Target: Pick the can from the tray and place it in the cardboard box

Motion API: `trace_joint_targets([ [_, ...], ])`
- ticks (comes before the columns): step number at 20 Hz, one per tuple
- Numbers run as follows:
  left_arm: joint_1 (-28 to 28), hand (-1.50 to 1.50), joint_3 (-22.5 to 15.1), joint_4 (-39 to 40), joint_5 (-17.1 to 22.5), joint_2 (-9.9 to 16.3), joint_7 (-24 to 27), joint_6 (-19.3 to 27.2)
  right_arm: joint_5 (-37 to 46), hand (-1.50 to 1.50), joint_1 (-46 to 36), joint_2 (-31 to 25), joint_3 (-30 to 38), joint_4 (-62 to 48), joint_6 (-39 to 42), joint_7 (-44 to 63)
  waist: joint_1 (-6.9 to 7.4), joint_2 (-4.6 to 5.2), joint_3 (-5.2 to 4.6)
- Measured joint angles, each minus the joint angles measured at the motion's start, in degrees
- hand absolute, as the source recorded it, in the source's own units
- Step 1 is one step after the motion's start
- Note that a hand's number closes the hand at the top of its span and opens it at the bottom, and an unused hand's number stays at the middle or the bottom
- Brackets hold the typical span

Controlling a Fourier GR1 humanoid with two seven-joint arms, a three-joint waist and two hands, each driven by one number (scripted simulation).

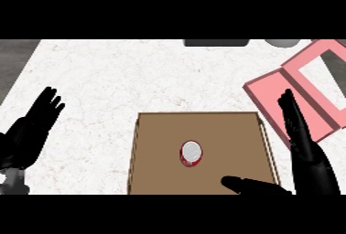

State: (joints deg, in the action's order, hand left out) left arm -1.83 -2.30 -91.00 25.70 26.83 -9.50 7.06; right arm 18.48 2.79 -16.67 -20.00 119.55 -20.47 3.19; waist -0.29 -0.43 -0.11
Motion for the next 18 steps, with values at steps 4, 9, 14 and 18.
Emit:
trace_joint_targets([
  [4,1.0,0.0,0.3,-0.8,0.2,0.0,0.0,-0.2,8.6,-1.5,0.7,-6.7,-3.4,3.0,6.3,10.6,0.01,-0.07,-0.26],
  [9,1.6,0.0,0.0,-1.8,-0.3,-0.2,0.0,-0.1,17.3,-1.5,-1.7,-11.6,-8.1,5.1,16.9,26.0,0.71,0.02,-0.37],
  [14,0.1,0.0,-0.3,-1.2,-0.5,-0.4,-0.6,-0.4,19.9,-1.5,-9.2,-8.8,-14.1,5.0,29.5,43.2,1.44,0.36,-0.33],
  [18,0.2,0.0,-0.3,-2.0,-0.8,-0.8,-0.6,-0.5,18.4,-1.5,-16.6,-1.8,-16.8,2.0,36.9,53.9,1.72,0.4,-0.2],
])
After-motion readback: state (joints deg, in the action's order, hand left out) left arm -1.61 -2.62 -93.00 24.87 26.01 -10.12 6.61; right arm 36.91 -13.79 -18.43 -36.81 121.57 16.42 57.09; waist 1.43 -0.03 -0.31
